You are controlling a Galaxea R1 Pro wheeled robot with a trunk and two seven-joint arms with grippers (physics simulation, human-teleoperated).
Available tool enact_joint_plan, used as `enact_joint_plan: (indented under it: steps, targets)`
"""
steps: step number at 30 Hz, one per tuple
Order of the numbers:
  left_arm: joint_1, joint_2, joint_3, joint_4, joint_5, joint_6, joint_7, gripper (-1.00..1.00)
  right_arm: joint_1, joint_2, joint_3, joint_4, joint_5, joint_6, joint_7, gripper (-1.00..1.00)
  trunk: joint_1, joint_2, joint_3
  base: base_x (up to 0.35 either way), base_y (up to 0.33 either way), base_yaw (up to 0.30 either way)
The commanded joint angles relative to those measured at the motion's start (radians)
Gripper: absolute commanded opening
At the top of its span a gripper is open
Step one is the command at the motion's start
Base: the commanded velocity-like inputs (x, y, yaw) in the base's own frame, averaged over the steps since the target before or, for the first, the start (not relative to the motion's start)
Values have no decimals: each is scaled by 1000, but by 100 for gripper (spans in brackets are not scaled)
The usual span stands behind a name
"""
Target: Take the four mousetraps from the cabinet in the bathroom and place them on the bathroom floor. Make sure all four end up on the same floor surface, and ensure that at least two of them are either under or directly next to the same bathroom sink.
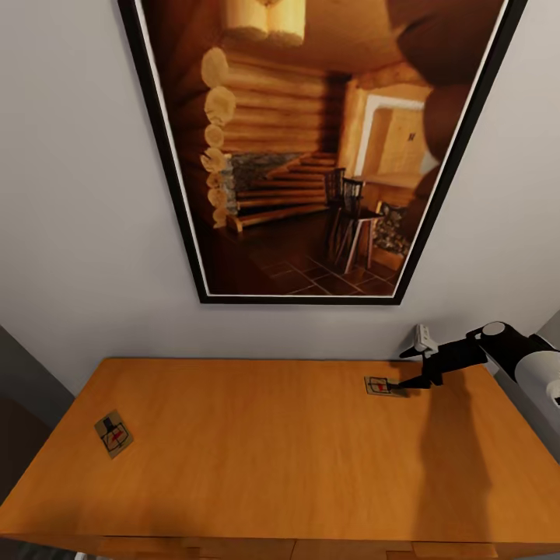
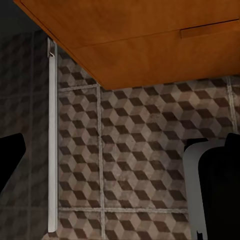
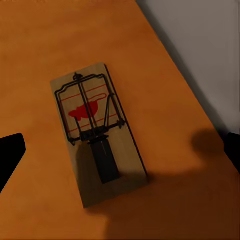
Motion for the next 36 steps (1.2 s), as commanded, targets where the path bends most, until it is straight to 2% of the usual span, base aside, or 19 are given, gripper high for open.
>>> enact_joint_plan:
  steps: [1, 18, 36]
  targets:
    - [-2, 0, -9, 3, 2, -5, 5, 100, 0, 0, -7, -1, 8, -6, 1, 100, 1, -2, -2, 0, 0, 0]
    - [-2, -2, -9, 3, 0, -5, 5, 100, 0, 3, -7, 11, 0, -5, 0, 100, 1, -2, -4, 0, 0, 0]
    - [-2, -2, -9, 3, 0, -6, 5, 100, 0, 1, -7, 11, 0, -5, 0, 100, 1, -2, -30, 0, 0, 0]
